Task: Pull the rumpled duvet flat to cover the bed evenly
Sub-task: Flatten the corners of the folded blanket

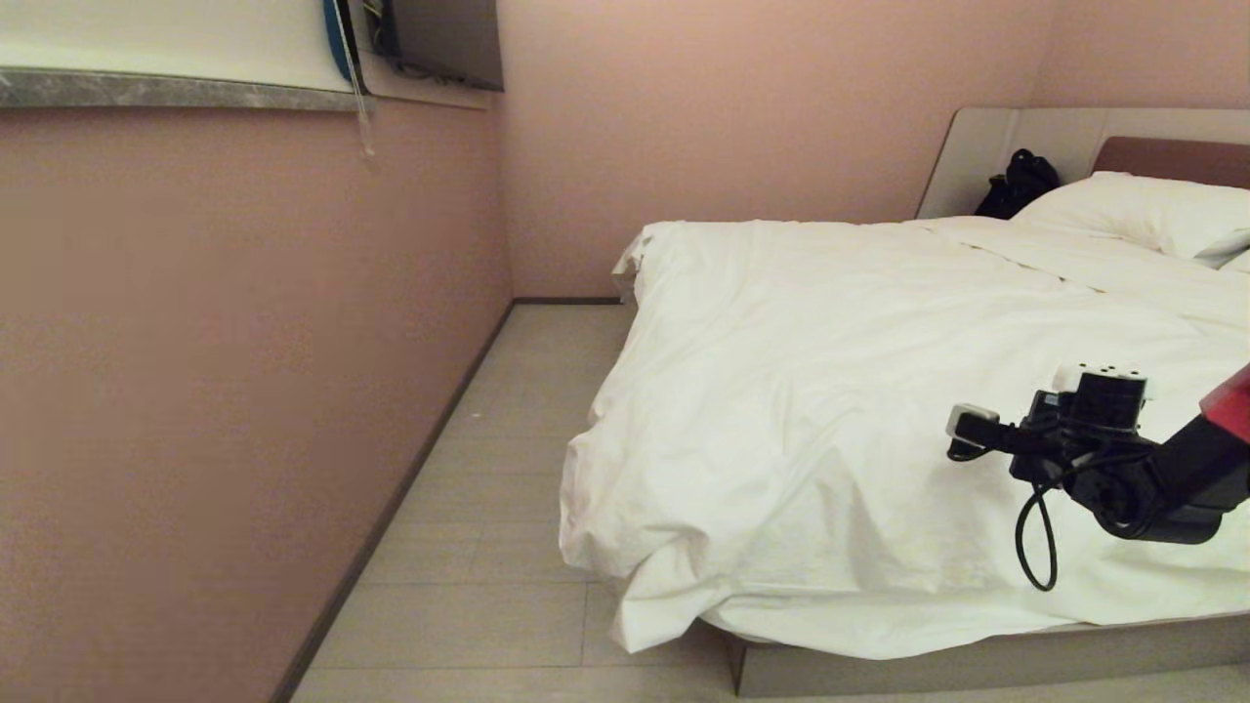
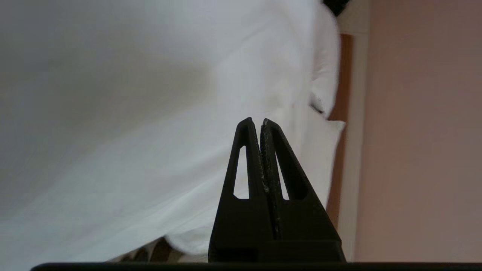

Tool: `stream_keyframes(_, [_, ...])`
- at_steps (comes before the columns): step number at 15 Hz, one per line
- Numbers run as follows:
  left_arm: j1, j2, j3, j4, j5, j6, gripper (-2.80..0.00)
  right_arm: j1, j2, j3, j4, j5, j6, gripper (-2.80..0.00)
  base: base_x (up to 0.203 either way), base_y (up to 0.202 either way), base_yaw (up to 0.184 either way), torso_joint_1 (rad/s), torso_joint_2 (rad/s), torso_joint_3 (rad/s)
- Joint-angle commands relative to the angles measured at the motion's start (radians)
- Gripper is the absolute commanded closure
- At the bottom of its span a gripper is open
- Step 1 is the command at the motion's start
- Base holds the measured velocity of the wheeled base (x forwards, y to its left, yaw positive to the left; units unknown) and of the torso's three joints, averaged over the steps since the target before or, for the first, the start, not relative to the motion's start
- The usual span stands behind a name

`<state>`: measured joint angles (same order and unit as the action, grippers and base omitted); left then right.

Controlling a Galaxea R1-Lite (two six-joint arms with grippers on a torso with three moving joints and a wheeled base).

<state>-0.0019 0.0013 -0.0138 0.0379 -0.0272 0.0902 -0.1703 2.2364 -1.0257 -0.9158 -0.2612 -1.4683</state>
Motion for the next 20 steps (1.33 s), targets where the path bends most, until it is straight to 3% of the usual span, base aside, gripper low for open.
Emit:
stream_keyframes(1, [-0.001,0.000,0.000,0.000,0.000,0.000,0.00,-0.003,0.004,0.029,0.075,-0.004,-0.009,0.00,0.000,0.000,0.000,0.000,0.00,0.000])
stream_keyframes(12, [-0.001,0.000,0.000,0.000,0.000,0.000,0.00,-0.032,-0.020,0.339,0.078,0.002,-0.043,0.00,0.000,0.000,0.000,0.000,0.00,0.000])
stream_keyframes(17, [-0.001,0.000,0.000,0.000,0.000,0.000,0.00,-0.036,-0.198,0.294,0.023,0.009,-0.006,0.00,0.000,0.000,0.000,0.000,0.00,0.000])
stream_keyframes(20, [0.000,0.000,0.000,0.000,0.000,0.000,0.00,-0.071,-0.349,0.254,-0.094,0.003,-0.019,0.00,0.000,0.000,0.000,0.000,0.00,0.000])
